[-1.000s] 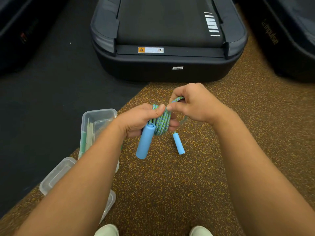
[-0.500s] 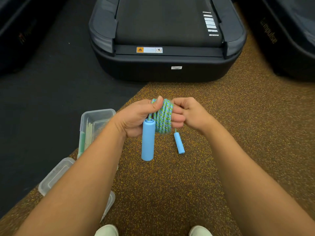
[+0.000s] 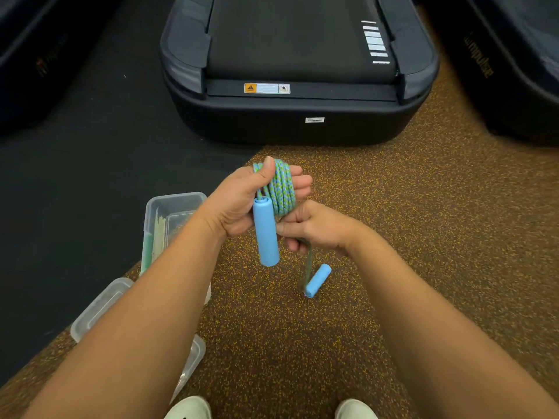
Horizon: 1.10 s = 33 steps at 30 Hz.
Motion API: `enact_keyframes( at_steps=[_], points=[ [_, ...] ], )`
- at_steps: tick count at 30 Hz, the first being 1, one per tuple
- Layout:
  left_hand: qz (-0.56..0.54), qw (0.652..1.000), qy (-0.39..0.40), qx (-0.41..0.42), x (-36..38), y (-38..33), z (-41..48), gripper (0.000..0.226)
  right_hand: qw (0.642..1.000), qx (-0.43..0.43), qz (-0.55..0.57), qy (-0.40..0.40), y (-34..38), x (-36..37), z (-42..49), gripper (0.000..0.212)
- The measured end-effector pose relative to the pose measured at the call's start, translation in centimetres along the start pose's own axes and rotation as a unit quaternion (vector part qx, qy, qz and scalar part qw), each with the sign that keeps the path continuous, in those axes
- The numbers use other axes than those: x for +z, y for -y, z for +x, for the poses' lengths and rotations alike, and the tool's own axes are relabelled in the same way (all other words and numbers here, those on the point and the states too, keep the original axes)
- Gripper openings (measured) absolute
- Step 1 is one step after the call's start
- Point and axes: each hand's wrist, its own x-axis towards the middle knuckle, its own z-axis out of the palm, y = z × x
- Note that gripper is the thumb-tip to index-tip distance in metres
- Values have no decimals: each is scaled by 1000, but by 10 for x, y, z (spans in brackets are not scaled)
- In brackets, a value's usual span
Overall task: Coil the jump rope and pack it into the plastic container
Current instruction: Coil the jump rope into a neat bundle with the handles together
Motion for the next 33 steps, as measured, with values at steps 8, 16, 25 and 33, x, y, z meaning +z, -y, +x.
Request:
enact_keyframes(
  at_steps=[8, 16, 25, 33],
  points=[
    [80, 996, -20, -12, 0, 2, 1, 42, 994, 12, -110, 27, 34, -20, -16, 20],
    [152, 988, -4, -18, 3, 4, 0, 37, 986, -39, -148, -63, 57, -31, -27, 21],
    [139, 989, 11, -57, 4, 7, 2, 42, 970, -70, -183, -142, 53, -39, -22, 24],
    [104, 988, 65, -93, 11, 4, -2, 40, 946, -133, -205, -214, 45, -40, -15, 13]
  ],
)
